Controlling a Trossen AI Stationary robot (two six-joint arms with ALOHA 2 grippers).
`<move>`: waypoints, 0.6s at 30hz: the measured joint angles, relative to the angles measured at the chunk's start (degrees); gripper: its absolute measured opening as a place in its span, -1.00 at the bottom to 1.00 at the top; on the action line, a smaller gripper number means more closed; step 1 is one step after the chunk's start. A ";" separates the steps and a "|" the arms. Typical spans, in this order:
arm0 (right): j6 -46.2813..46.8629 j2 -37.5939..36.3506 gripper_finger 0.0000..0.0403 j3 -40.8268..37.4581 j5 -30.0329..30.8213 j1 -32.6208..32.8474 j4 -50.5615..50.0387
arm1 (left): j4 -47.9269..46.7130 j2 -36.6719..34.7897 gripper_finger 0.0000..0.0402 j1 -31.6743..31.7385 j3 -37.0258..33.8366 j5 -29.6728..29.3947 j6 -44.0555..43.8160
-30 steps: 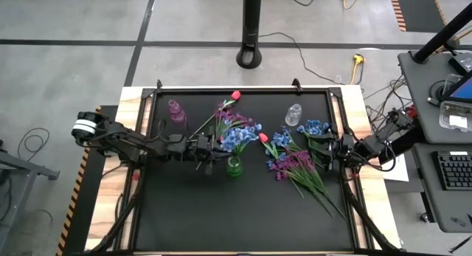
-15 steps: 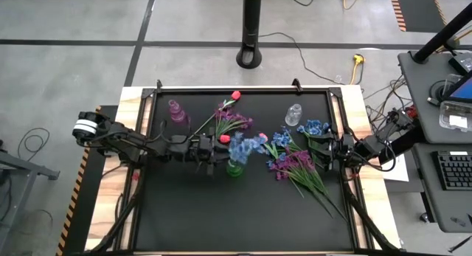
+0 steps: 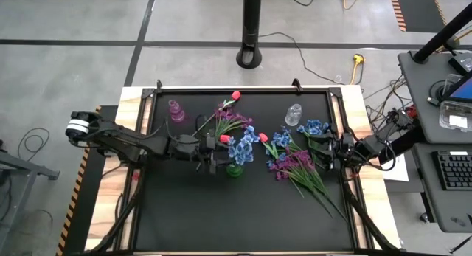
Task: Sort flowers into vase by color
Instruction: Put the top left purple flower into the purple crystal vase
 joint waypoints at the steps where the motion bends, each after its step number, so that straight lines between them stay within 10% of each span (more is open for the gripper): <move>1: 0.02 0.00 0.11 0.00 0.00 -0.02 0.26 | -5.13 -0.90 0.20 -0.02 1.69 0.14 -0.53; 11: 1.66 4.36 0.14 0.00 0.05 -1.00 7.11 | -56.36 -2.92 0.21 -1.16 23.99 -2.14 -9.47; 18: 0.58 15.81 0.12 0.59 -0.87 -2.17 14.90 | -67.53 -1.62 0.20 -4.55 32.04 -6.92 -18.91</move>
